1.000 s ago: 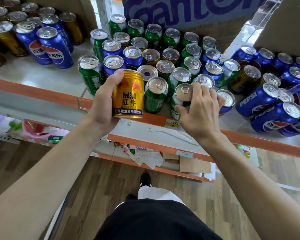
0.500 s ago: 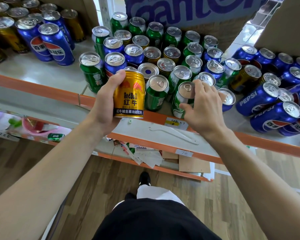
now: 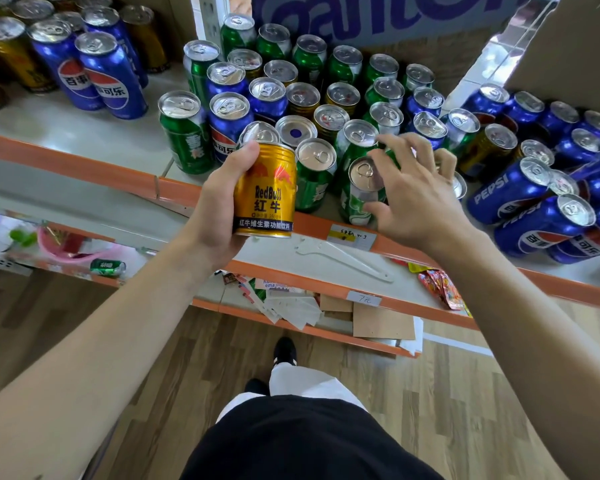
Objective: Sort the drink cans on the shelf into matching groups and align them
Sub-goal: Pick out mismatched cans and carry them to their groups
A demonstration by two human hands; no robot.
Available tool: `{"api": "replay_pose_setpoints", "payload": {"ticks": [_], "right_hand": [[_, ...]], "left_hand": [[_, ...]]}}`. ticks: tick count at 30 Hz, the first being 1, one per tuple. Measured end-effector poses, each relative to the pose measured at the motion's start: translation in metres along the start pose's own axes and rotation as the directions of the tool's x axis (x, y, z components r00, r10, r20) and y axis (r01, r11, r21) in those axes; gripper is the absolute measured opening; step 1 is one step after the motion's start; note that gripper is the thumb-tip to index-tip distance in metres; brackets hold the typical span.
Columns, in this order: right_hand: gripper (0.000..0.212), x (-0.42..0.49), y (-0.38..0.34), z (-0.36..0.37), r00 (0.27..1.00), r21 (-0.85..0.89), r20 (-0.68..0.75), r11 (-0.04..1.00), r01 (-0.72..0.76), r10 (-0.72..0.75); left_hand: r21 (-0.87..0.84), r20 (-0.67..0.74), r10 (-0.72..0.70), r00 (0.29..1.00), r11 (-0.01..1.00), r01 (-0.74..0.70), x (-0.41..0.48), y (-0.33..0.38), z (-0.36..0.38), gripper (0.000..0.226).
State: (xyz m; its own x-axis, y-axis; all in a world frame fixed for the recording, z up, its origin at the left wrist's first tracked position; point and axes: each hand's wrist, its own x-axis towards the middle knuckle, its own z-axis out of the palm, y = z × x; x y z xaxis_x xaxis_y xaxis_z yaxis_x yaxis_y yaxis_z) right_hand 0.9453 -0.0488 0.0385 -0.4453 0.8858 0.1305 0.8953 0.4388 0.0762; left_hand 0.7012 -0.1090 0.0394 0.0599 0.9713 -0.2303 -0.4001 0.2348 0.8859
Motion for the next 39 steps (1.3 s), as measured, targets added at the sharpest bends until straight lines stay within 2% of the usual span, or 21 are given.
{"api": "replay_pose_setpoints", "payload": {"ticks": [5,10,19,23,28,31,33,37,39], "right_hand": [[0.060,-0.007,0.000,-0.001,0.991,-0.034,-0.028,0.990,-0.134,0.133],[0.067,-0.016,-0.003,0.005,0.977,-0.047,-0.036,0.976,-0.213,0.211],[0.086,-0.014,-0.002,0.011,0.972,0.052,0.117,0.976,-0.211,0.204],[0.084,-0.008,-0.003,0.010,0.968,0.068,0.144,0.974,-0.217,0.205],[0.091,-0.013,0.004,0.001,0.972,0.041,0.164,0.983,-0.177,0.168],[0.091,-0.023,0.000,-0.011,0.986,0.094,0.106,0.986,-0.141,0.131],[0.087,-0.032,-0.009,-0.020,0.993,0.146,0.077,0.985,-0.096,0.085],[0.077,-0.039,-0.031,-0.041,0.998,0.247,0.064,0.969,-0.001,-0.015],[0.074,-0.040,-0.044,-0.049,0.997,0.261,0.041,0.964,0.049,-0.062]], "left_hand": [[-0.016,-0.018,0.014,1.000,1.000,-0.015,-0.008,-0.003,-0.008,0.051],[-0.022,-0.010,-0.034,0.999,0.999,0.034,-0.018,-0.011,-0.009,0.061],[0.040,-0.025,0.047,0.999,0.998,-0.046,-0.030,-0.005,0.000,0.062],[0.047,-0.033,0.094,0.995,0.995,-0.092,-0.037,0.000,0.005,0.056],[0.071,-0.034,0.112,0.993,0.991,-0.110,-0.045,0.000,0.020,0.041],[0.102,-0.040,0.137,0.990,0.986,-0.132,-0.052,-0.001,0.025,0.035],[0.112,-0.071,0.156,0.985,0.983,-0.148,-0.056,-0.002,0.027,0.039],[0.163,-0.138,0.206,0.969,0.970,-0.183,-0.067,0.005,0.024,0.067],[0.188,-0.181,0.238,0.954,0.961,-0.204,-0.073,0.010,0.019,0.059]]}}
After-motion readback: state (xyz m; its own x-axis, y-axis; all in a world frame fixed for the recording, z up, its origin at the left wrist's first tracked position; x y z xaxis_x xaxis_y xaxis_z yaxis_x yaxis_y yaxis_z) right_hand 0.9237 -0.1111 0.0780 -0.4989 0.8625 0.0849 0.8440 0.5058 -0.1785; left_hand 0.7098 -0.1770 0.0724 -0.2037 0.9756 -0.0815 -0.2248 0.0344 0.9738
